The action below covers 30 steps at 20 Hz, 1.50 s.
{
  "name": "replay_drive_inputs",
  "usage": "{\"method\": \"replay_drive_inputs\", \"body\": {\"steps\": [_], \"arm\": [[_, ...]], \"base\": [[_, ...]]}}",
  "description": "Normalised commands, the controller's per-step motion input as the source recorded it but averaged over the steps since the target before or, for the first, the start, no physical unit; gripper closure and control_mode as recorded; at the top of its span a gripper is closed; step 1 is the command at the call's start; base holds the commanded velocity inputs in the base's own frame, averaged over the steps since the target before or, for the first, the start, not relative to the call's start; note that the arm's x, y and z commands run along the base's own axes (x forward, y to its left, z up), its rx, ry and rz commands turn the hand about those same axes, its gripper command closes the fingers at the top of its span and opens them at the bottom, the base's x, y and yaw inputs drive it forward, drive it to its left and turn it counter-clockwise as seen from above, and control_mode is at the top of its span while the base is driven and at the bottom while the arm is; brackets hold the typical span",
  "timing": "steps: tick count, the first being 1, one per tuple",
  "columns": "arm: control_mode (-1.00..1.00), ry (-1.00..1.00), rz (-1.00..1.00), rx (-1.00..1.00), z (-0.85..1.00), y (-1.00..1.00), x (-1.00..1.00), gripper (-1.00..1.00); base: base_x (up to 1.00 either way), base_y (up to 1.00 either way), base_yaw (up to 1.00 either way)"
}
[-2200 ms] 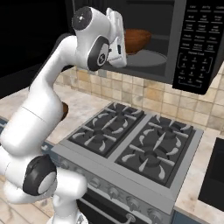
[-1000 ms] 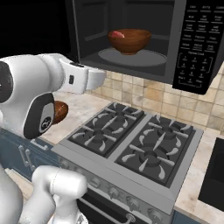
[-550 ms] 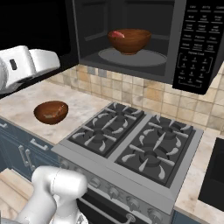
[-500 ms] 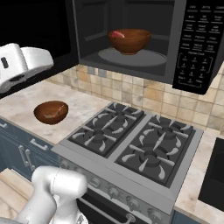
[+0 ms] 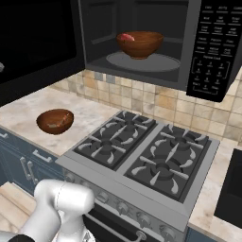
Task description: Place the bowl containing the sweet potato and steak in the microwave. Close the microwave door and press the start button to microwave the meal.
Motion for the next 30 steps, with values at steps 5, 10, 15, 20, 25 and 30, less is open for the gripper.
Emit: {"method": "replay_drive_inputs", "body": {"steps": [5,10,15,20,25,30], "arm": [[-1.00,0.02,0.00,-0.38,-0.03,0.61,-0.24,-1.00],[-1.00,-0.02,0.00,-0.33,-0.34,0.71,-0.06,-1.00],[-1.00,-0.08,0.00,-0.30,-0.42,0.83,0.00,-1.00],[-1.00,-0.06,0.00,-0.26,-0.22,0.83,0.00,-1.00],[-1.00,-0.01,0.00,-0.19,0.00,0.78,0.00,-1.00],[-1.00,0.00,-0.06,-0.09,0.00,0.54,0.17,-1.00]], "base": [[0.00,0.00,0.00],[0.00,0.00,0.00],[0.00,0.00,0.00],[0.00,0.00,0.00],[0.00,0.00,0.00],[0.00,0.00,0.00]]}}
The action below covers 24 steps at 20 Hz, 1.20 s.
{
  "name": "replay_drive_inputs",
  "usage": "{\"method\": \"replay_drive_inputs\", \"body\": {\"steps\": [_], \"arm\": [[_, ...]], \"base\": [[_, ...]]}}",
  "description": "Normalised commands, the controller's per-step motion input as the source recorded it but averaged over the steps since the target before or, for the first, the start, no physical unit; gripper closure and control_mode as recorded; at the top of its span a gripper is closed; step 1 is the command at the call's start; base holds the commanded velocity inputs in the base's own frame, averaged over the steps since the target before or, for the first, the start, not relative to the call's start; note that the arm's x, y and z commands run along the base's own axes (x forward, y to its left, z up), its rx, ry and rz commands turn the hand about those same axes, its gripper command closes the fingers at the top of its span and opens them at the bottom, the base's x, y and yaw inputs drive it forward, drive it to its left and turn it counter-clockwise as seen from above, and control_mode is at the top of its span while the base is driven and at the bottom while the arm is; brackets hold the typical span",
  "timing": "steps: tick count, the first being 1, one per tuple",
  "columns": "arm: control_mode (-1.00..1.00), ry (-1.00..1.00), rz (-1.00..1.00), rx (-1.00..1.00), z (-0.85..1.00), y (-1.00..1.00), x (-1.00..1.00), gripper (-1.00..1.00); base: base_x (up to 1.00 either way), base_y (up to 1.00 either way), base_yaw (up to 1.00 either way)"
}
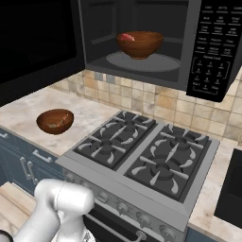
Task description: Place the bowl containing the sweet potato and steak in the microwave. Close the microwave door and press the start button to microwave the meal.
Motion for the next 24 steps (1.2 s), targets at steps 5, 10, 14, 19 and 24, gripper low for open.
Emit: {"method": "replay_drive_inputs", "body": {"steps": [5,10,14,19,24], "arm": [[-1.00,0.00,-0.10,-0.01,0.00,0.32,0.40,-1.00],[-1.00,0.02,-0.11,0.00,0.00,0.19,0.54,-1.00],[-1.00,0.01,-0.12,0.00,0.00,0.17,0.53,-1.00],[-1.00,0.00,-0.13,0.00,0.00,0.12,0.51,-1.00],[-1.00,0.00,-0.13,0.00,0.00,0.03,0.51,-1.00]], "base": [[0.00,0.00,0.00],[0.00,0.00,0.00],[0.00,0.00,0.00],[0.00,0.00,0.00],[0.00,0.00,0.00]]}}
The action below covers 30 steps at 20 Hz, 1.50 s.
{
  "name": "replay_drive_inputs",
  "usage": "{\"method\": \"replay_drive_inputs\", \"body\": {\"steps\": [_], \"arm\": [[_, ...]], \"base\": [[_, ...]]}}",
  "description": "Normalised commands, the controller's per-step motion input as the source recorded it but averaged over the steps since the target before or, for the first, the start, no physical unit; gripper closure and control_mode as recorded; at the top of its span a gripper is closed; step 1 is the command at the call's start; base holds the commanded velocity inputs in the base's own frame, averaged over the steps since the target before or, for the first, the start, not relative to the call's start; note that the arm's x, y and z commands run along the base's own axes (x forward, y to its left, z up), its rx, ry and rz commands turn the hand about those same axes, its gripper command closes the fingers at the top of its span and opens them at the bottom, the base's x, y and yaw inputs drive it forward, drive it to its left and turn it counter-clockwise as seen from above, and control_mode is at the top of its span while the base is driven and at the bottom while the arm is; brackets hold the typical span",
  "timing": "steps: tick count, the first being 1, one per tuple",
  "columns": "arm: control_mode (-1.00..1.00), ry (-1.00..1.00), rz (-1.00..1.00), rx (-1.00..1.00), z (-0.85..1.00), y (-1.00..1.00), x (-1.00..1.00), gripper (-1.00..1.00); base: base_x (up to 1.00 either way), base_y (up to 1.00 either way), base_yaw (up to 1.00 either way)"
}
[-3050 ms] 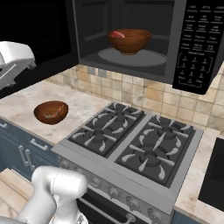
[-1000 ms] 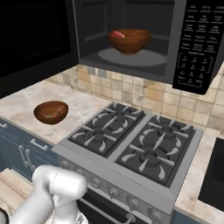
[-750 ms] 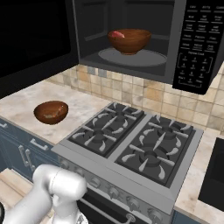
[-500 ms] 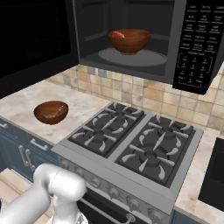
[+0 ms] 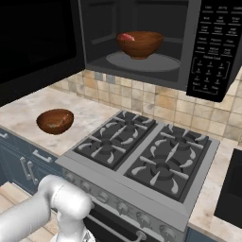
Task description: Place the bowl containing the sweet potato and steak in the microwave. Close the microwave door and press the start button to microwave the meal.
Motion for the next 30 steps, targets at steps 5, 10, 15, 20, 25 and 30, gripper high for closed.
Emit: {"method": "replay_drive_inputs", "body": {"steps": [5,10,15,20,25,30], "arm": [[-1.00,0.00,-0.12,0.00,0.00,0.00,0.49,-1.00],[-1.00,0.00,-0.14,0.00,0.00,-0.20,0.29,-1.00],[-1.00,0.00,-0.14,0.00,0.00,-0.45,0.10,-1.00],[-1.00,0.00,-0.16,0.02,0.03,-0.63,0.00,-1.00],[-1.00,-0.01,-0.15,0.07,0.06,-0.87,-0.07,-1.00],[-1.00,-0.07,-0.13,0.09,0.00,-0.99,-0.44,-1.00]], "base": [[0.00,0.00,0.00],[0.00,0.00,0.00],[0.00,0.00,0.00],[0.00,0.00,0.00],[0.00,0.00,0.00],[0.00,0.00,0.00]]}}
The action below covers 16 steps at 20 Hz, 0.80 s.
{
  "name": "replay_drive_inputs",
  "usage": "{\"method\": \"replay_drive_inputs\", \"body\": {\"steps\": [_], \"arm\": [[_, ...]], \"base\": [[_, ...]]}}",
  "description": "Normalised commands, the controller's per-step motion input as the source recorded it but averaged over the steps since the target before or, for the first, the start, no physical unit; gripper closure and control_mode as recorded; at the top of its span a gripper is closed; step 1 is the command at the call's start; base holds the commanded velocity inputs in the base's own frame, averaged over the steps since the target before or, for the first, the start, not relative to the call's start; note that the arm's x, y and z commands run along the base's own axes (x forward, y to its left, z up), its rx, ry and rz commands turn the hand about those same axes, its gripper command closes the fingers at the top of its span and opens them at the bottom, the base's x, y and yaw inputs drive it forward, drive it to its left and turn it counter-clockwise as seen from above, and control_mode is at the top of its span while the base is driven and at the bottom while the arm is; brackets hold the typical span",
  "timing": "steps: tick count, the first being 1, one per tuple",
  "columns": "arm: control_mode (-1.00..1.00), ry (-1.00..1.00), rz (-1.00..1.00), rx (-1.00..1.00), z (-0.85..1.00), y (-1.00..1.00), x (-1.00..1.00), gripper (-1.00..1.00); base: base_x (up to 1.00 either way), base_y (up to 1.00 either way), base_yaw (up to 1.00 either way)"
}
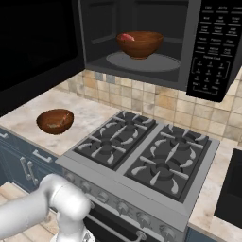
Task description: Place the bowl containing the sweet potato and steak in the microwave. Close the microwave door and press the start button to microwave the meal.
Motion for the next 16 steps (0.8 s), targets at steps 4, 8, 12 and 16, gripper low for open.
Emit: {"method": "replay_drive_inputs", "body": {"steps": [4,8,12,16], "arm": [[-1.00,-0.10,-0.10,0.09,0.00,-1.00,-0.58,-1.00],[-1.00,-0.10,-0.07,0.09,0.00,-1.00,-0.48,-1.00],[-1.00,-0.07,-0.06,0.08,0.00,-1.00,-0.13,-1.00],[-1.00,-0.04,-0.03,0.09,0.00,-0.98,0.00,-1.00]], "base": [[0.00,0.00,0.00],[0.00,0.00,0.00],[0.00,0.00,0.00],[0.00,0.00,0.00]]}}
